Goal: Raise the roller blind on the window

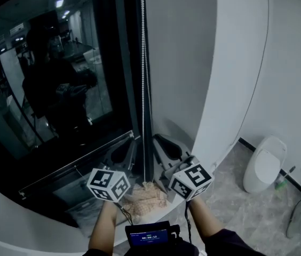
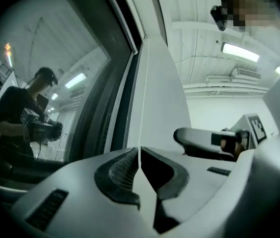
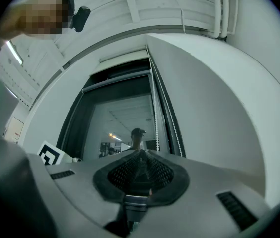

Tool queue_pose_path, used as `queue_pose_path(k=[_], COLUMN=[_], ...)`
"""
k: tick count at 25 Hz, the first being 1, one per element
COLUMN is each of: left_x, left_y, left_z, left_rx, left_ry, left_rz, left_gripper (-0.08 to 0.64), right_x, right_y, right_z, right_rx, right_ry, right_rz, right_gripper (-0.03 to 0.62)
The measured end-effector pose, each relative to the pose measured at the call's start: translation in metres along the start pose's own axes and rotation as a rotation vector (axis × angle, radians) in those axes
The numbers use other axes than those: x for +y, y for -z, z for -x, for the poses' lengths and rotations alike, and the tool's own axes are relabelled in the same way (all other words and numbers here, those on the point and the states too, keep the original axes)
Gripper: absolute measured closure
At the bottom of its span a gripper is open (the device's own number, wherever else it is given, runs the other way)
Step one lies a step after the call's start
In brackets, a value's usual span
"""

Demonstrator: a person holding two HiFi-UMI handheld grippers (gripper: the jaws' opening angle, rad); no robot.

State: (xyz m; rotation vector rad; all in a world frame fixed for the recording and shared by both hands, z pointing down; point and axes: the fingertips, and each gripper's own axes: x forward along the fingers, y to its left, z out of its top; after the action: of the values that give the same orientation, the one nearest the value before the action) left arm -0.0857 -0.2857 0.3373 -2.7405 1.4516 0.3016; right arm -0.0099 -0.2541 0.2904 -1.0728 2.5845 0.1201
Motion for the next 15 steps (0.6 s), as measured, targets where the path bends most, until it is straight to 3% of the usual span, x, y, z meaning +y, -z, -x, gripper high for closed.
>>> queue_pose_path(k=[5, 10, 15], left_x=[-0.027, -0.032, -0.034], left_y=[-0.044, -0.053, -0.053], left_z=[0.007, 0.01, 0.008], left_rx=[-0.056, -0.074, -0.073], left_ry=[0.031, 0.038, 0.045], left_rz=[-0.083, -0.103, -0.107], left_gripper=[0.546, 0.546, 0.546], right_x=[0.012, 0.016, 0.016], right_y=[-0.014, -0.022, -0.022], right_z=[-0.006, -0.011, -0.011], right_rx=[-0.029, -0.017, -0.008], right_ry=[-0.035, -0.016, -0.016], right_rz=[0.02, 0.083, 0.078], right_gripper=[0.577, 0.584, 0.584])
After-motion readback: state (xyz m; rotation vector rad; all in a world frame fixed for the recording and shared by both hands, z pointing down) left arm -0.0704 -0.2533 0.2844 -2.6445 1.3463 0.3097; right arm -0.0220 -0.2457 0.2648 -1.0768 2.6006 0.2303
